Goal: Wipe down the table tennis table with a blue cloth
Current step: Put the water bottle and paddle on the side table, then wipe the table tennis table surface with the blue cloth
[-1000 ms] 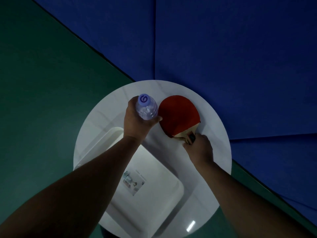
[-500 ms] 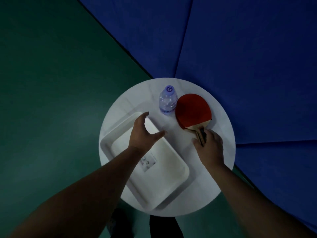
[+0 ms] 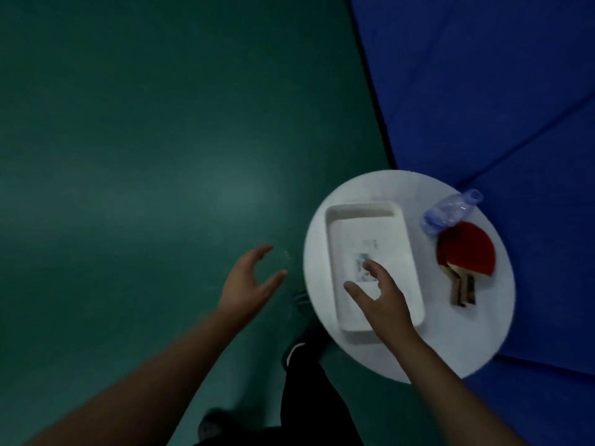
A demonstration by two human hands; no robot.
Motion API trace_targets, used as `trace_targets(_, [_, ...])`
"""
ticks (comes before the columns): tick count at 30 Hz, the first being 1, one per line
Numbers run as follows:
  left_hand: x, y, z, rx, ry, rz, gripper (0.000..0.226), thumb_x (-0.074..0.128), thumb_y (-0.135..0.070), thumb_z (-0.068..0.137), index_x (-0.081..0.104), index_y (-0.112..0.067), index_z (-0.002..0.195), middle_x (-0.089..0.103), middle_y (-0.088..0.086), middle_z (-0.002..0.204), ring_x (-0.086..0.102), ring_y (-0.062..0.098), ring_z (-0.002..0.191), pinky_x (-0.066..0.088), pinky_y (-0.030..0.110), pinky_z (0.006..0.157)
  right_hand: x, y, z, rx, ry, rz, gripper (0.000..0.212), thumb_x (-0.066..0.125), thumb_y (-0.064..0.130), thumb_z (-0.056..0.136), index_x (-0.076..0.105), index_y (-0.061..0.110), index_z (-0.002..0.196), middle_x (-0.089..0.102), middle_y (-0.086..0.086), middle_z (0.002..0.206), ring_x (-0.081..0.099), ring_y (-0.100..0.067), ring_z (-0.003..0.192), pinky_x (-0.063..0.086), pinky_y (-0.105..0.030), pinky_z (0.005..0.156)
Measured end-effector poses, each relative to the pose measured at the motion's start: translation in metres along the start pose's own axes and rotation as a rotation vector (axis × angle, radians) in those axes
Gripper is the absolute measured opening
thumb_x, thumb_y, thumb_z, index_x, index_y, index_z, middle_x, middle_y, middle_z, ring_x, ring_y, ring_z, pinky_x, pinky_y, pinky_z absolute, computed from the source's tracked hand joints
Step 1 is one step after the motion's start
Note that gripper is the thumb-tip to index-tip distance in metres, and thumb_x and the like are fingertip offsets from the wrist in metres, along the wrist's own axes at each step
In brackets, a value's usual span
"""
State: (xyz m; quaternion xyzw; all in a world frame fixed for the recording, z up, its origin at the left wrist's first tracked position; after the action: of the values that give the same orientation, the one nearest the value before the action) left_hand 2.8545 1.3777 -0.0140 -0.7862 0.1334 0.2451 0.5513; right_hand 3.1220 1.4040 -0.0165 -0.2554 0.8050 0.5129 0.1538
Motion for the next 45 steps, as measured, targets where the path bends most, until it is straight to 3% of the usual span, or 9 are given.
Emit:
trace_targets(7, [-0.165,0.113,-0.166,-0.125,-0.378,-0.171,0.05,0.078,-0.028,0.084,0.06,-0.02,0.13,0.062,-0.007,0.129,0.057,0.007,0.119,0.042,0.027,0.103,0.139,0.096,-0.105,-0.29,0.326,-0.192,0.071,0.066,0.066,0.082,0.042,0.041,0.144,0.041,0.022,0.144,0.037,0.002,0.131,0.032,-0.026,0.105])
trace_targets(15, [-0.28,0.219,-0.394,-0.351,-0.786,-0.357,0.043,0.076,-0.025,0.084,0.059,-0.035,0.122,0.064,-0.015,0.123,0.058,-0.002,0.115,0.043,0.02,0.098,0.334,0.164,-0.249,-0.445,0.739,-0.353,0.048,0.071,0.033,0.091,0.051,0.031,0.135,0.055,0.008,0.141,0.049,-0.003,0.126,0.034,-0.023,0.106])
trace_targets(19, [-0.317,0.255,-0.471,-0.468,-1.021,-0.488,0.043,0.076,-0.019,0.084,0.059,-0.038,0.119,0.064,-0.016,0.122,0.058,-0.003,0.116,0.043,0.023,0.101,0.416,0.202,-0.309,-0.535,0.914,-0.384,0.047,0.074,0.03,0.089,0.049,0.039,0.128,0.056,0.017,0.133,0.051,-0.001,0.126,0.036,-0.024,0.106])
trace_targets(22, [-0.345,0.278,-0.506,-0.528,-1.153,-0.555,0.044,0.077,-0.013,0.084,0.06,-0.035,0.118,0.065,-0.013,0.12,0.058,-0.002,0.115,0.042,0.026,0.102,0.474,0.238,-0.347,-0.616,1.033,-0.416,0.052,0.078,0.03,0.084,0.049,0.046,0.124,0.053,0.03,0.128,0.049,0.011,0.123,0.036,-0.024,0.108])
trace_targets(27, [-0.402,0.332,-0.54,-0.58,-1.323,-0.611,0.045,0.077,-0.009,0.083,0.061,-0.036,0.116,0.067,-0.015,0.12,0.06,0.0,0.115,0.043,0.025,0.1,0.581,0.296,-0.393,-0.719,1.188,-0.456,0.056,0.08,0.036,0.081,0.052,0.047,0.129,0.053,0.021,0.137,0.049,0.006,0.127,0.037,-0.021,0.106])
trace_targets(32, [-0.478,0.401,-0.559,-0.695,-1.426,-0.61,0.051,0.08,-0.008,0.079,0.06,-0.039,0.115,0.067,-0.02,0.118,0.06,-0.002,0.114,0.045,0.032,0.103,0.708,0.354,-0.431,-0.785,1.319,-0.478,0.057,0.079,0.028,0.083,0.05,0.042,0.13,0.053,0.023,0.138,0.048,0.012,0.124,0.036,-0.007,0.098])
trace_targets(36, [-0.553,0.443,-0.583,-0.786,-1.523,-0.598,0.054,0.081,-0.009,0.079,0.058,-0.042,0.114,0.066,-0.017,0.12,0.06,-0.003,0.113,0.046,0.037,0.104,0.797,0.406,-0.473,-0.8,1.417,-0.505,0.052,0.076,0.023,0.086,0.049,0.042,0.127,0.054,0.019,0.137,0.05,0.009,0.124,0.038,-0.017,0.106])
trace_targets(45, [-0.731,0.559,-0.654,-0.766,-1.753,-0.594,0.047,0.079,-0.012,0.083,0.061,-0.04,0.115,0.067,-0.014,0.121,0.061,0.004,0.117,0.047,0.037,0.103,1.015,0.502,-0.599,-0.933,1.626,-0.606,0.053,0.077,0.027,0.085,0.049,0.051,0.123,0.056,0.026,0.132,0.051,0.007,0.124,0.038,-0.021,0.107])
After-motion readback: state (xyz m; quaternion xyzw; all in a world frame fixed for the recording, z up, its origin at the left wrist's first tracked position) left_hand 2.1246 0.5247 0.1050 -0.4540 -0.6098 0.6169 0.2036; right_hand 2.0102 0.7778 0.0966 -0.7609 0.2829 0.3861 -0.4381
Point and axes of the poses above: each hand's wrist, its own z-axis towards the middle knuckle, its own x-axis out of the palm, y = z × x, the point moved 1 cm from there along z, towards the middle knuckle
